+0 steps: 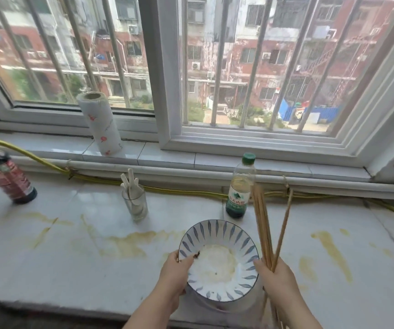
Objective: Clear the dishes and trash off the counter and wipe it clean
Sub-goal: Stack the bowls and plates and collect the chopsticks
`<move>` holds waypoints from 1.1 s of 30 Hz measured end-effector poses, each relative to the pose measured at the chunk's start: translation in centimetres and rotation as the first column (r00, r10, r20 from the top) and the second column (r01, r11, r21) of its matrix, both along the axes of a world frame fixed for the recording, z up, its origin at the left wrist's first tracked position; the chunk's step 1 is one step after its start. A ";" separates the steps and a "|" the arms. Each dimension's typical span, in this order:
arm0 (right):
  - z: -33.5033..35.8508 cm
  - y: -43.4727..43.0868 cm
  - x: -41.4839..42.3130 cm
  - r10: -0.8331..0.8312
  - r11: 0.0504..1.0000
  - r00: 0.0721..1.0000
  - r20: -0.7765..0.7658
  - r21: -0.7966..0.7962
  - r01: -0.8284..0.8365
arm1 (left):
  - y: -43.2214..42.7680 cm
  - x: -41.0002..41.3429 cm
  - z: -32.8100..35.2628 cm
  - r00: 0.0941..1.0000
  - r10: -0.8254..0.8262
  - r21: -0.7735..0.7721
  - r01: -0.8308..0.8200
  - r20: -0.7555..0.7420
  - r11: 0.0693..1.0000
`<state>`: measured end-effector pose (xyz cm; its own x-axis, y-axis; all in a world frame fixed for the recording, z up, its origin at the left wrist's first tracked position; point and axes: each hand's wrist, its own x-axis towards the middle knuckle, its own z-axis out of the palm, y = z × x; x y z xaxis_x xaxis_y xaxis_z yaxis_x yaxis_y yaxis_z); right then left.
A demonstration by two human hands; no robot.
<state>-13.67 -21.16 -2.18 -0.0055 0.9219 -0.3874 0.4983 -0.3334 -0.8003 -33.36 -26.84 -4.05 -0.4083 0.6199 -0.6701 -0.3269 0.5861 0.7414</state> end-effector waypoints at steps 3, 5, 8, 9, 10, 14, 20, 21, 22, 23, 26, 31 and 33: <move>-0.5 0.1 -0.6 -0.053 0.998 0.998 -0.035 -0.036 0.052 | -0.2 0.1 -0.3 0.999 0.016 0.020 -0.016 -0.034 1.000; -0.6 0.3 -1.2 -0.055 0.998 0.998 -0.043 -0.023 0.054 | -0.5 -0.2 -0.4 0.998 0.041 0.033 -0.040 -0.040 0.999; -0.6 0.1 -2.3 -0.011 1.000 0.999 -0.036 -0.026 0.010 | -0.8 -1.1 -0.6 0.996 0.069 0.032 -0.067 -0.058 0.997; -0.7 0.1 -2.7 -0.005 1.000 0.999 -0.040 -0.028 0.004 | -0.8 -1.5 -0.7 0.995 0.076 0.037 -0.074 -0.057 0.997; -0.6 0.0 -3.1 0.000 1.000 0.999 -0.046 -0.028 -0.001 | -0.9 -1.9 -0.6 0.995 0.083 0.039 -0.081 -0.050 0.996; -0.3 0.1 -5.2 0.018 0.999 0.996 -0.082 -0.040 -0.022 | -0.7 -4.1 -0.5 0.993 0.107 0.074 -0.104 -0.042 0.992; 0.3 0.2 -7.3 -0.050 0.998 0.998 -0.035 -0.025 0.049 | -0.7 -7.6 -0.9 0.995 0.097 0.083 -0.098 0.018 0.992; 0.4 0.2 -7.8 -0.060 0.998 0.998 0.005 -0.010 0.060 | -0.9 -8.8 -0.9 0.995 0.095 0.084 -0.096 0.018 0.992; 0.7 0.2 -8.0 -0.059 0.998 0.996 0.063 0.023 0.058 | -1.1 -9.7 -0.5 0.996 0.093 0.083 -0.093 0.001 0.992; 1.0 0.0 -8.5 -0.059 0.996 0.991 0.124 0.069 0.050 | -1.4 -11.0 -0.3 0.995 0.094 0.089 -0.092 -0.024 0.992; 3.1 -0.7 -10.4 -0.079 0.969 0.985 0.151 0.244 0.041 | -1.6 -14.3 0.6 0.991 0.118 0.139 -0.107 -0.068 0.984; 6.8 -2.1 -14.7 -0.102 0.839 0.984 -0.146 0.519 0.164 | -1.5 -15.6 2.9 0.997 0.060 0.209 -0.049 -0.048 0.977; 6.6 -2.6 -16.3 -0.127 0.798 0.966 -0.224 0.556 0.234 | -1.7 -15.1 3.8 0.996 0.033 0.250 -0.010 -0.088 0.968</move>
